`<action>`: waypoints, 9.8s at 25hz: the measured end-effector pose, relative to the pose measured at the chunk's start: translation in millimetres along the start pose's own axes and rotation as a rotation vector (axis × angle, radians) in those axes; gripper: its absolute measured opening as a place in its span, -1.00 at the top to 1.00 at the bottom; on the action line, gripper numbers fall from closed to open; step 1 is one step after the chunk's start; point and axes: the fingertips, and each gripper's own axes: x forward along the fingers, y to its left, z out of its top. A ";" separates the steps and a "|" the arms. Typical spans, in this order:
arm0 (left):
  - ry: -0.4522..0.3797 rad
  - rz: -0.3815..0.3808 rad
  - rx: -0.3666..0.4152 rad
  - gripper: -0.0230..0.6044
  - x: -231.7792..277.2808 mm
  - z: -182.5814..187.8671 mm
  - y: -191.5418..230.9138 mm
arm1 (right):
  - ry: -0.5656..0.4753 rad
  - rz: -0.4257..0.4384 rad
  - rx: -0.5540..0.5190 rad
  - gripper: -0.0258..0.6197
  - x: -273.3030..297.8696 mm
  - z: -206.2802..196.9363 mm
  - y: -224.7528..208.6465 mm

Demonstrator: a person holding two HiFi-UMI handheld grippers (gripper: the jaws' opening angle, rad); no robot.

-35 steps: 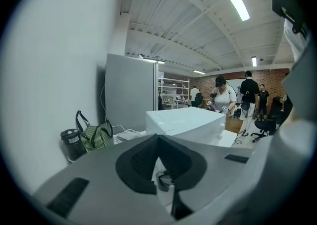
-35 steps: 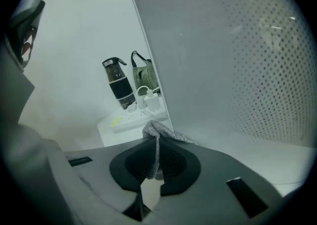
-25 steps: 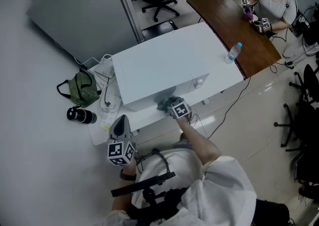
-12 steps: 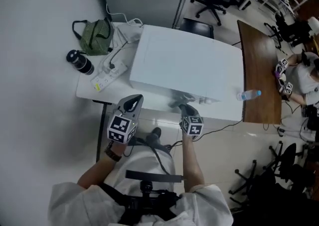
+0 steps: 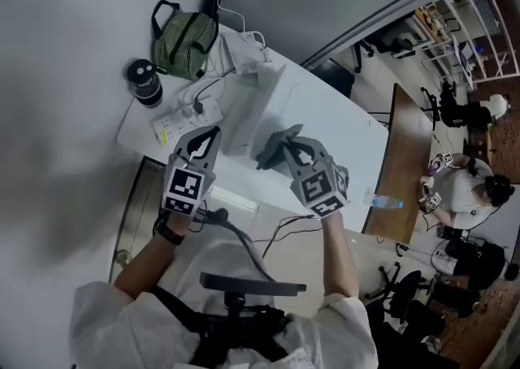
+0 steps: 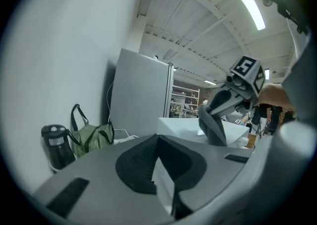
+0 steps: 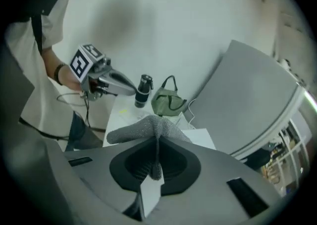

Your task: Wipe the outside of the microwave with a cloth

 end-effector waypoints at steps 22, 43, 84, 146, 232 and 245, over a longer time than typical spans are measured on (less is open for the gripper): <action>-0.021 0.086 -0.070 0.85 29.7 25.9 156.4 | 0.896 0.613 -0.515 0.86 231.9 -28.9 -114.4; 0.013 0.229 -0.159 0.85 22.3 1.6 201.6 | 0.727 1.130 -0.992 0.87 172.6 -22.0 117.1; 0.074 0.300 -0.209 0.85 40.0 -28.0 238.7 | 1.118 0.791 -0.899 0.87 324.9 -98.9 -70.5; 0.180 -0.360 0.250 0.85 345.7 76.3 -559.7 | 0.316 0.437 -0.104 0.86 -158.3 -593.6 20.7; -0.124 -0.240 0.124 0.85 -113.6 48.2 -381.3 | -0.464 -0.627 0.666 0.86 -313.9 -163.0 126.4; -0.089 -0.226 0.033 0.85 -128.4 35.4 -406.1 | -0.514 -0.592 0.795 0.86 -323.5 -184.7 155.9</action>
